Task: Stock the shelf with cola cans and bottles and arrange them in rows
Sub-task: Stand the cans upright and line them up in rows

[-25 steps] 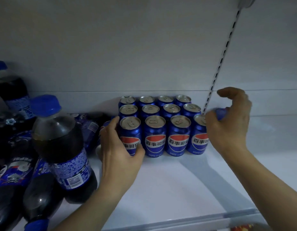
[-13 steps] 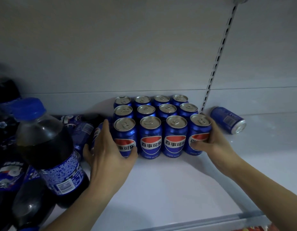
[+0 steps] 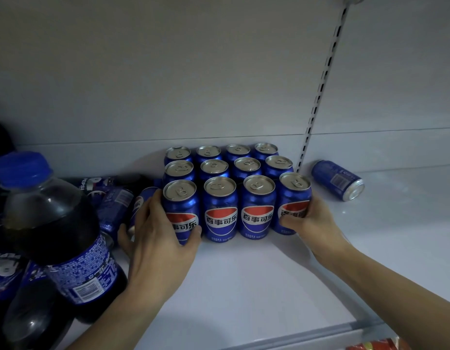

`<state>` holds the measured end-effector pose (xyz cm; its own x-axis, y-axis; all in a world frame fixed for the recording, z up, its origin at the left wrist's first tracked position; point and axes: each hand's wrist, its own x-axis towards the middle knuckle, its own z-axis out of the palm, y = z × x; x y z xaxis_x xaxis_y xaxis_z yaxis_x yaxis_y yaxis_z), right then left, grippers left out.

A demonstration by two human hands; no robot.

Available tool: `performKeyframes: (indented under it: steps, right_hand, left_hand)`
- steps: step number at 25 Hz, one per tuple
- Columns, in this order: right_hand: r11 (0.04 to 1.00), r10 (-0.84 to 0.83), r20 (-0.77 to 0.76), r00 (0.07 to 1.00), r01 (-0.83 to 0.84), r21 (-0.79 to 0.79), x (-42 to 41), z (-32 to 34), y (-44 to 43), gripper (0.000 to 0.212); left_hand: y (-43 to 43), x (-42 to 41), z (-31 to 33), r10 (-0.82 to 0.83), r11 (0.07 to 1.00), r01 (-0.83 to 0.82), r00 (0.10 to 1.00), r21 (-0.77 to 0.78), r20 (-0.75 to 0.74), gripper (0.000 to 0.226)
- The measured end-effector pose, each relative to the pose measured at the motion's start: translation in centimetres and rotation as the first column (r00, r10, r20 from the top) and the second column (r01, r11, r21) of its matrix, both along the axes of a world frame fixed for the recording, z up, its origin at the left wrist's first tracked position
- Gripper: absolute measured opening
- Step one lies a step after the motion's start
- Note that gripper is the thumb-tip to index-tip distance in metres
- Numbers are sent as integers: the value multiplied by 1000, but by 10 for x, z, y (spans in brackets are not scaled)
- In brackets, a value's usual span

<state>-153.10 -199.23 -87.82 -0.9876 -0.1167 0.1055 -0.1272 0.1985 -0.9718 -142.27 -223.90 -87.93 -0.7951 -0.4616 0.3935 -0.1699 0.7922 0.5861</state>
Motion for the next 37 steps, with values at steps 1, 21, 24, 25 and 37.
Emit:
performKeyframes:
  steps: [1,21,24,25,37]
  right_hand:
    - [1000,-6,1,1000,6,4,0,1,0,61]
    - [934,246,-790,562,82,349,80,79,-83,44]
    - [722,543,-547,637,-22,691,60,119,-140,42]
    - [595,629,-442,639,-30,803,48,127,-162,40]
    - [-149,691,94,717,15,989,-8,103,-275,26]
  left_hand:
    - [-1,0,0,-1,1000,1,1000,-10,2,92]
    - [1,6,-15,148,986,-141,986,91,-82,90]
    - [0,3,-12,176,972,-156,979,178,-104,92]
    - [-2,2,-15,181,968,-156,977,197,-115,96]
    - [-10,0,-35,169,970,-138,974,200,-150,111]
